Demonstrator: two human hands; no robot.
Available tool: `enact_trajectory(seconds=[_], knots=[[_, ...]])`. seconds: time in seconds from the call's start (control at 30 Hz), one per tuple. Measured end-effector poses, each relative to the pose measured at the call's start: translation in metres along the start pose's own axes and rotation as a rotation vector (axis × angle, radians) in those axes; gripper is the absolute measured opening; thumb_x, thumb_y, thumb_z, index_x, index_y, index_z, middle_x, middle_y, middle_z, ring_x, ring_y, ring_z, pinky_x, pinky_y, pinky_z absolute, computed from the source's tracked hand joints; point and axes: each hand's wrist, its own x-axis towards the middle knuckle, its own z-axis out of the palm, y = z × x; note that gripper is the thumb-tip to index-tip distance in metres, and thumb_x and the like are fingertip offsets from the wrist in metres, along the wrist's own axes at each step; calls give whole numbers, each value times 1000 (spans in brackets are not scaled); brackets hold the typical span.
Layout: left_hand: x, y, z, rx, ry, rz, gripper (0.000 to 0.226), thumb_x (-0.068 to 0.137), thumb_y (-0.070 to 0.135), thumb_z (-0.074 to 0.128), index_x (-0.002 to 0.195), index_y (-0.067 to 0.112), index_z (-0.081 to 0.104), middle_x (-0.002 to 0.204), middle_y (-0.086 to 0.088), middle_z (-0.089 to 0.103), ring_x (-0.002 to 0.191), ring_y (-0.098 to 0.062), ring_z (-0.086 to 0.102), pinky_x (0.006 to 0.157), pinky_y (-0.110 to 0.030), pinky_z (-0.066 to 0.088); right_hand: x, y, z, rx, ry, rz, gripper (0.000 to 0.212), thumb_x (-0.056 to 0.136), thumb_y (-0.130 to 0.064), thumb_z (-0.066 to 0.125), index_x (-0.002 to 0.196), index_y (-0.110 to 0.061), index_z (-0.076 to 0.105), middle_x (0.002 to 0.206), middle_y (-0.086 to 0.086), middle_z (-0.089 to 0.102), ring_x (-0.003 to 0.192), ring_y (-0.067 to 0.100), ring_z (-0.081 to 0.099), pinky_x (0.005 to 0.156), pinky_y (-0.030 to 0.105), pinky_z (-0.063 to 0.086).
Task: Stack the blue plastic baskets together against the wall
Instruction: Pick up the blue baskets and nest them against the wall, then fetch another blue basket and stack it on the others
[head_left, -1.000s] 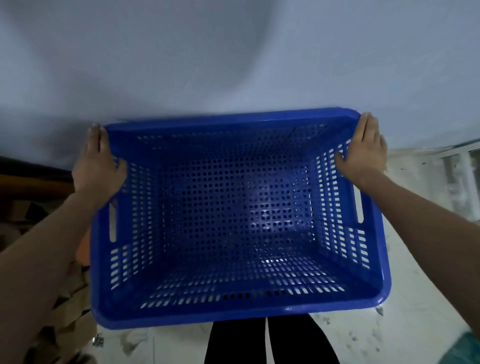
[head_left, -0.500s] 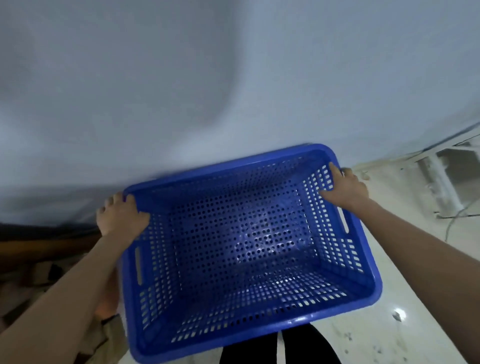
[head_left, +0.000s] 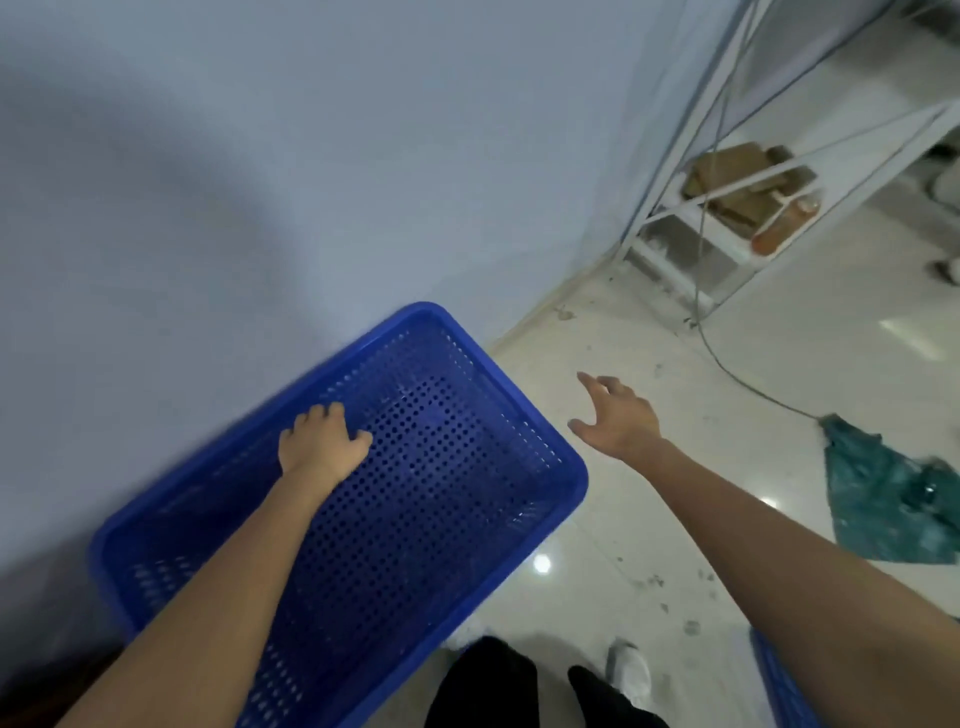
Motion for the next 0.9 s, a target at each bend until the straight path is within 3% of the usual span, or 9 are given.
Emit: enact_trajectory(seconds=[0.33, 0.67, 0.9], knots=[[-83, 253, 19, 118, 65, 391, 53, 90, 43, 42, 131, 9, 46, 131, -13, 53, 115, -32, 50, 90, -43, 42, -113, 225, 18, 149, 31, 281, 61, 90, -40, 49, 144, -20, 32, 123, 13, 58, 114, 33, 54, 89, 41, 44], [-248, 518, 114, 220, -49, 685, 56, 90, 42, 47, 132, 6, 44, 133, -16, 50, 116, -34, 53, 89, -41, 45, -312, 490, 60, 392, 146, 616, 58, 86, -37, 53, 138, -15, 39, 121, 18, 58, 111, 37, 57, 87, 43, 47], [-356, 642, 188, 330, -215, 879, 53, 90, 40, 47, 129, 5, 46, 130, -13, 54, 116, -30, 55, 85, -36, 46, -432, 602, 107, 505, 174, 825, 59, 89, -40, 53, 141, -15, 39, 128, 16, 59, 116, 35, 57, 92, 46, 50]])
